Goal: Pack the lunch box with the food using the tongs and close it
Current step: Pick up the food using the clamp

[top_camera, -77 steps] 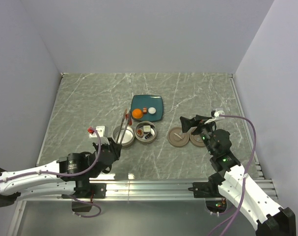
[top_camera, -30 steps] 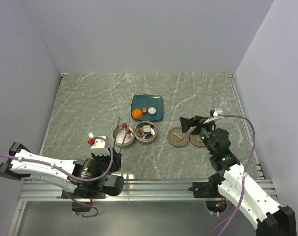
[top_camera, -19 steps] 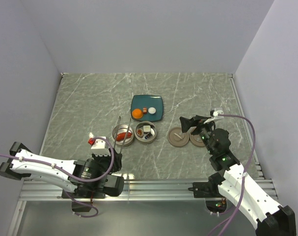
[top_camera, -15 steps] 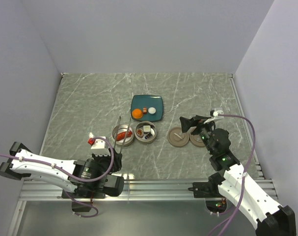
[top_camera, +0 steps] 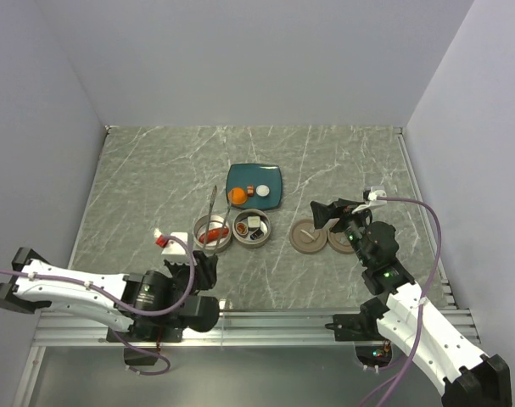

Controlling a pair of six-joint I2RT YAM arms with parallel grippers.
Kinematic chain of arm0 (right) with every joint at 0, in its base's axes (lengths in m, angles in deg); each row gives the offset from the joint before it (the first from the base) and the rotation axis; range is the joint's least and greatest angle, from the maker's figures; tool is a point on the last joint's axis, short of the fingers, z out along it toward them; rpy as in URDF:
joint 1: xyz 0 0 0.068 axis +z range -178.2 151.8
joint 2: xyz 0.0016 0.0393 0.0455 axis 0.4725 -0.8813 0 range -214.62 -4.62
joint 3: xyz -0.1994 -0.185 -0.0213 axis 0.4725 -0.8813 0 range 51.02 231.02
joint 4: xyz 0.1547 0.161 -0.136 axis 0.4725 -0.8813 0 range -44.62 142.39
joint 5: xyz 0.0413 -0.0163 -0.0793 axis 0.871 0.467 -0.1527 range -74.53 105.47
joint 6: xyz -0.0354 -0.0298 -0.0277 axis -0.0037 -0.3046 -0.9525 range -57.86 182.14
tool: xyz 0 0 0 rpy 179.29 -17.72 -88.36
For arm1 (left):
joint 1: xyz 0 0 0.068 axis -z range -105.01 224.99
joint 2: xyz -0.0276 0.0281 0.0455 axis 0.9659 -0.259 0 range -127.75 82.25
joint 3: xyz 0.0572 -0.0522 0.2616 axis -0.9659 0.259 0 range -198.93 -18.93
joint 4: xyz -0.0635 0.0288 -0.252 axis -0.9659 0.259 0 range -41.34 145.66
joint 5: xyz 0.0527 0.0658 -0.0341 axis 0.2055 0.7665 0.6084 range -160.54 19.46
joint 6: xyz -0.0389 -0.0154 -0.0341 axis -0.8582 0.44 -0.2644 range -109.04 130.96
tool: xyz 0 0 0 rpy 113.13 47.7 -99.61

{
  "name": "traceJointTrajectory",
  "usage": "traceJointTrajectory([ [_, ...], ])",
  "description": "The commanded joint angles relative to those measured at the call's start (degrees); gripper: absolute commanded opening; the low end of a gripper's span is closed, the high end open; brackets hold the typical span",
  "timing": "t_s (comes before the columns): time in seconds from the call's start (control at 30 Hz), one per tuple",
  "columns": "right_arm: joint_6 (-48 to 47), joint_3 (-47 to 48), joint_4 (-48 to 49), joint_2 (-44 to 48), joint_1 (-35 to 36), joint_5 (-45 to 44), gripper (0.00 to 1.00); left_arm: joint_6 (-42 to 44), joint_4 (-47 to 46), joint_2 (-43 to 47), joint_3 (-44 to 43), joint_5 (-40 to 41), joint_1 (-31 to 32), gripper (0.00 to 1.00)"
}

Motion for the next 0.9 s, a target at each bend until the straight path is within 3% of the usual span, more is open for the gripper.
traceJointTrajectory([
  [0.0,-0.48,1.73,2.04,-0.11,-0.43,0.06,1.0,23.4,-21.21,3.35,0.86,0.96,-4.31,0.43],
  [0.07,-0.57,1.65,1.95,-0.11,-0.43,-0.03,1.0,37.69,-36.19,5.28,3.33,-2.47,-10.28,0.43],
  [0.2,-0.57,1.73,1.77,0.33,-0.43,-0.38,1.0,52.25,-54.34,10.47,10.62,-17.76,-22.76,0.43],
  [0.33,-0.57,1.65,1.86,0.33,-0.52,-0.21,1.0,54.83,-55.62,4.52,9.06,-33.02,-35.4,0.44],
  [0.53,-0.66,1.47,1.86,0.42,-0.43,0.06,1.0,57.99,-59.12,-6.13,5.97,-44.12,-43.33,0.45],
  [0.87,-0.57,1.12,1.77,0.86,-0.52,0.23,1.0,58.17,-59.22,-10.17,7.03,-52.57,-50.99,0.5],
])
